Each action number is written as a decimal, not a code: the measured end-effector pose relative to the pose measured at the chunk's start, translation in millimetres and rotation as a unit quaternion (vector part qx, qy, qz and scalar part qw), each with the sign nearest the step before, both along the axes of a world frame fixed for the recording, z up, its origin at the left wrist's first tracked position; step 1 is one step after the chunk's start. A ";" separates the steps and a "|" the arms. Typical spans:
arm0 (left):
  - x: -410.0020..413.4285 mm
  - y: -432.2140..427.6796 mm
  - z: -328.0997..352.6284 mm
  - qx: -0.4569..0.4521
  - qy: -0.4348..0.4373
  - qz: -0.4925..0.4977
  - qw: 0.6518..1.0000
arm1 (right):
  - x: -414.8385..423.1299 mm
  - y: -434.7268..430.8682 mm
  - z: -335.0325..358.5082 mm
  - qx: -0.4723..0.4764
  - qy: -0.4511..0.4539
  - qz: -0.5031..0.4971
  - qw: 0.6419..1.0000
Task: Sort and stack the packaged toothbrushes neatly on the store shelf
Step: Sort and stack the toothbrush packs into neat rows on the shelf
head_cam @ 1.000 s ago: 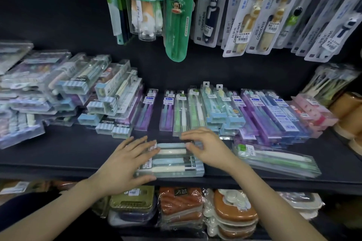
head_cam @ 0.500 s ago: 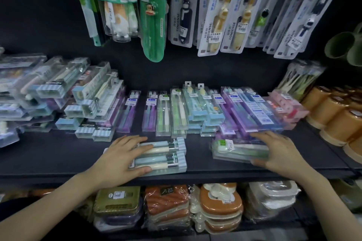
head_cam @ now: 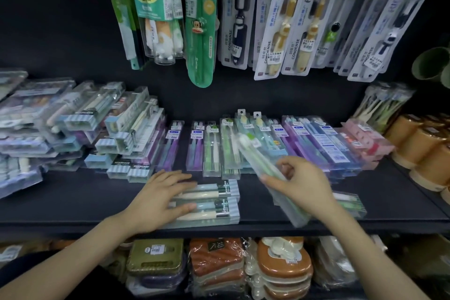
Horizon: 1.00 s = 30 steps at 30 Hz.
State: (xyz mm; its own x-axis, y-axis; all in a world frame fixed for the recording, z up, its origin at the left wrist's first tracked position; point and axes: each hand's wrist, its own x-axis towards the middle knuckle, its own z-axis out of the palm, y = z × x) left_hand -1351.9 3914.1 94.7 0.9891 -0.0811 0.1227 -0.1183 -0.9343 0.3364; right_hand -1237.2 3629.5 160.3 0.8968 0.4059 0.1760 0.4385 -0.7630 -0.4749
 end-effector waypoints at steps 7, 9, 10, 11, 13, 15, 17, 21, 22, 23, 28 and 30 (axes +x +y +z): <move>32.2 0.8 23.7 -0.059 -0.120 0.130 0.982 | 34.4 135.0 -2.6 -0.018 -0.020 -0.067 0.997; 38.3 6.1 20.4 -0.061 -0.126 0.142 0.980 | 47.7 161.6 -7.8 -0.056 -0.040 -0.076 0.995; 41.0 8.0 17.7 -0.067 -0.127 0.146 0.979 | 54.6 172.4 -11.7 -0.071 -0.049 -0.080 0.993; 43.5 9.7 14.6 -0.074 -0.127 0.148 0.978 | 61.2 181.8 -16.0 -0.084 -0.055 -0.085 0.991; 48.8 11.0 8.2 -0.090 -0.115 0.148 0.978 | 71.1 194.9 -24.9 -0.109 -0.065 -0.093 0.988; 55.1 10.0 2.7 -0.105 -0.092 0.140 0.980 | 76.1 201.6 -34.3 -0.135 -0.079 -0.093 0.983; 63.6 7.5 0.0 -0.118 -0.065 0.126 0.983 | 74.4 201.8 -39.7 -0.156 -0.097 -0.090 0.979; 81.3 -0.7 -1.1 -0.111 -0.015 0.106 0.988 | 56.8 172.2 -36.9 -0.131 -0.133 -0.091 0.978; 84.6 -2.9 -1.6 -0.107 -0.006 0.101 0.989 | 51.0 154.8 -34.3 -0.108 -0.141 -0.092 0.980; 87.0 -4.7 -2.4 -0.105 0.000 0.097 0.990 | 45.5 133.5 -31.7 -0.079 -0.151 -0.090 0.981; 94.1 -9.6 -5.3 -0.096 -0.001 0.097 0.991 | 20.9 8.0 -27.2 -0.043 -0.147 -0.089 0.984; 95.5 -10.6 -5.2 -0.099 0.010 0.098 0.990 | 19.8 -33.8 -29.7 -0.096 -0.125 -0.104 0.982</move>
